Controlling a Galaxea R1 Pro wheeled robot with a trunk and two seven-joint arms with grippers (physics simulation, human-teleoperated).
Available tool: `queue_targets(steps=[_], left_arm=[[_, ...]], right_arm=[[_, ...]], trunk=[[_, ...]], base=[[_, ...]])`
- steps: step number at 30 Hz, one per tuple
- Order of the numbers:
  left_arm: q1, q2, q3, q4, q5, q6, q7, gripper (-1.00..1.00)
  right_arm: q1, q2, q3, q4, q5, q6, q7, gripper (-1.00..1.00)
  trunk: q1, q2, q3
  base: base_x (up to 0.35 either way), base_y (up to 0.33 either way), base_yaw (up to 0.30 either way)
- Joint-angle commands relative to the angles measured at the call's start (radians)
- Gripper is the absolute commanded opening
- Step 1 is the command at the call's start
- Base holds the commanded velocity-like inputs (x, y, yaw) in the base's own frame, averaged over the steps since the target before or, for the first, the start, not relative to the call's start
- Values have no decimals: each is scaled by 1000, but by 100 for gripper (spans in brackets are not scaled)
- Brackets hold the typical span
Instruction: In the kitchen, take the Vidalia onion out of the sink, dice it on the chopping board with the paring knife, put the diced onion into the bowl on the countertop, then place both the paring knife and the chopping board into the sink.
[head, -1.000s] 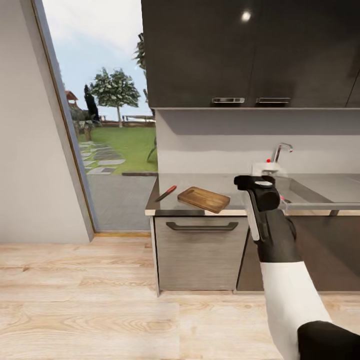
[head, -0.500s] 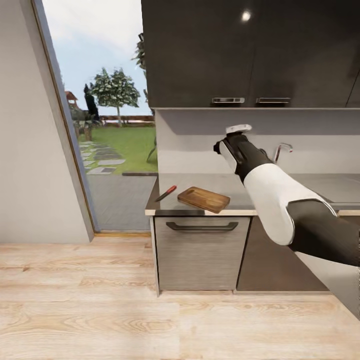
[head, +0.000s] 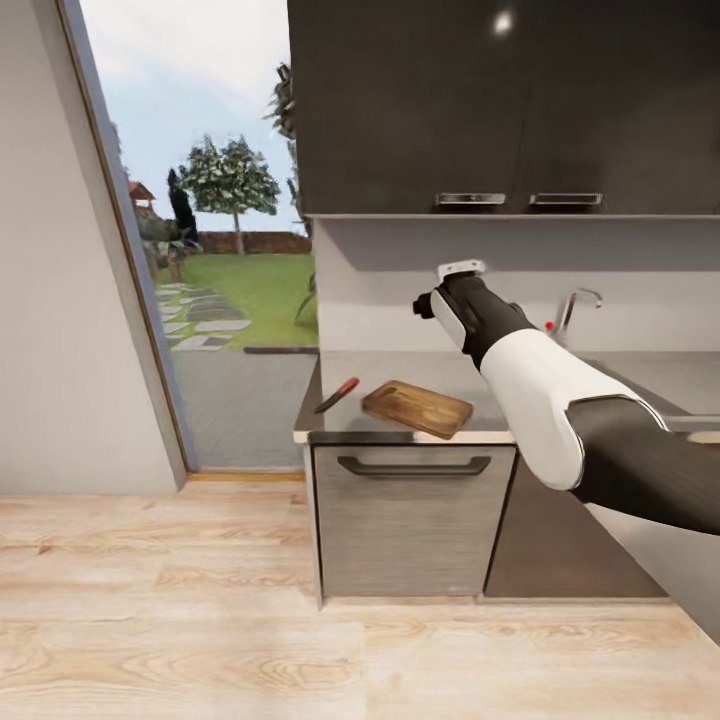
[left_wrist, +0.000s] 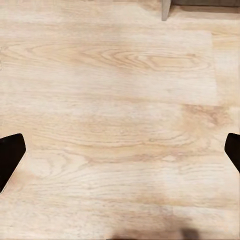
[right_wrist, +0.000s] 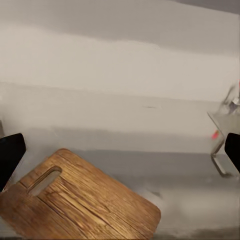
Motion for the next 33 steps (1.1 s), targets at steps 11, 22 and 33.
queue_targets(steps=[11, 22, 33], left_arm=[[0, 2, 3, -3, -1, -1, 0, 100], [0, 3, 5, -4, -1, -1, 0, 100], [0, 4, 3, -14, -1, -19, 0, 100]], right_arm=[[0, -2, 5, 55, 6, 6, 14, 100], [1, -108, 19, 93, 86, 0, 494, 100], [1, -158, 49, 89, 333, -8, 837, 100]], trunk=[[1, 0, -1], [1, 0, -1], [1, 0, -1]], base=[[276, 152, 0], [300, 95, 0], [239, 2, 0]])
